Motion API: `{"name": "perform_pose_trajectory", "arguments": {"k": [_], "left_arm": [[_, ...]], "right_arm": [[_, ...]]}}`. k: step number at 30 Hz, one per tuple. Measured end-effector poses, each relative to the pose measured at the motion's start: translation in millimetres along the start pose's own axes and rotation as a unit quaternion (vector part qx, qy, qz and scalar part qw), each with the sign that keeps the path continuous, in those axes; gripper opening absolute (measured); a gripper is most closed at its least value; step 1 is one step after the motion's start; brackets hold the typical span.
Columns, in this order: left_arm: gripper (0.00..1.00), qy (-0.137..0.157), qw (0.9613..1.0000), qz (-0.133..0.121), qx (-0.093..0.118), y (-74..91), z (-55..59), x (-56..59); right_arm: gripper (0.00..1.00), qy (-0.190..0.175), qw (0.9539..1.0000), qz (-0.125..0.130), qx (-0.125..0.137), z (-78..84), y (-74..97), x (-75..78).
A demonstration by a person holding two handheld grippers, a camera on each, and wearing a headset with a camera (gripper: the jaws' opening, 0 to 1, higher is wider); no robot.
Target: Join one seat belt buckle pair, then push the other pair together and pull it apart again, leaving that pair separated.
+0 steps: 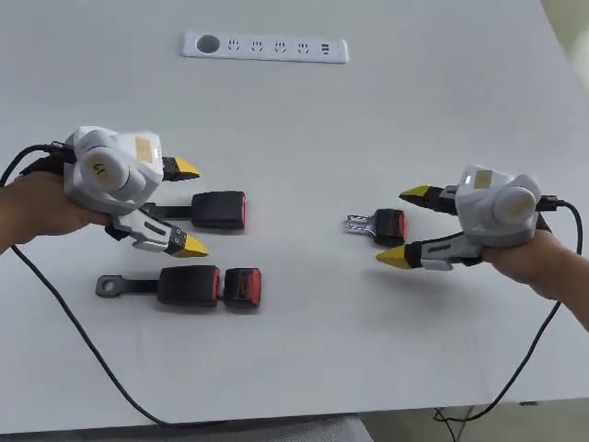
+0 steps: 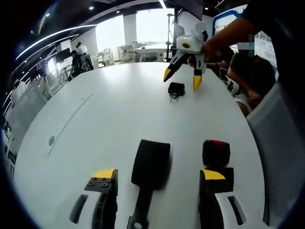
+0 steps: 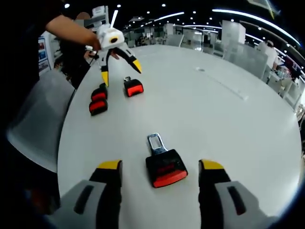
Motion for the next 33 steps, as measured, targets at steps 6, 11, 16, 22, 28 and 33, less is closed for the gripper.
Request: {"name": "perform_pose_trajectory", "arguments": {"k": [6,11,16,22,28,33], "left_arm": [[0.7,0.005,0.9999,0.009,-0.007,-15.0,8.9,-3.3],[0.65,0.01,0.9997,0.015,-0.017,-27.1,14.3,-4.0],[0.61,0.005,0.9999,0.015,-0.006,-36.0,11.0,-10.4],[0.5,0.01,0.9998,0.017,0.002,-36.6,9.8,-15.6],[0.35,-0.022,0.9994,0.026,0.003,-32.8,16.5,-8.7],[0.35,-0.035,0.9989,0.032,0.002,-32.3,18.0,-3.5]], "right_arm": [[0.61,0.003,0.9998,-0.017,-0.012,3.9,-3.5,2.3],[0.54,0.009,0.9988,-0.037,-0.03,9.8,-5.4,0.5],[0.51,0.015,0.9984,-0.043,-0.032,10.8,-4.4,0.9],[0.44,0.036,0.9974,-0.051,-0.035,9.1,-5.2,0.3],[0.37,0.049,0.9969,-0.049,-0.036,10.7,-3.0,3.8],[0.36,0.061,0.9962,-0.054,-0.029,14.1,-0.5,3.9]]}}
Point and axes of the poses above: the centre of the closed fingertips' face, and the gripper's own axes: y roughly backward along the fingers, x roughly to its right, z roughly out of its underside, the point moved 1 cm from there along y, roughly backward along the fingers, and after that the axes turned 14 degrees about -z, right-handed, at the moved point
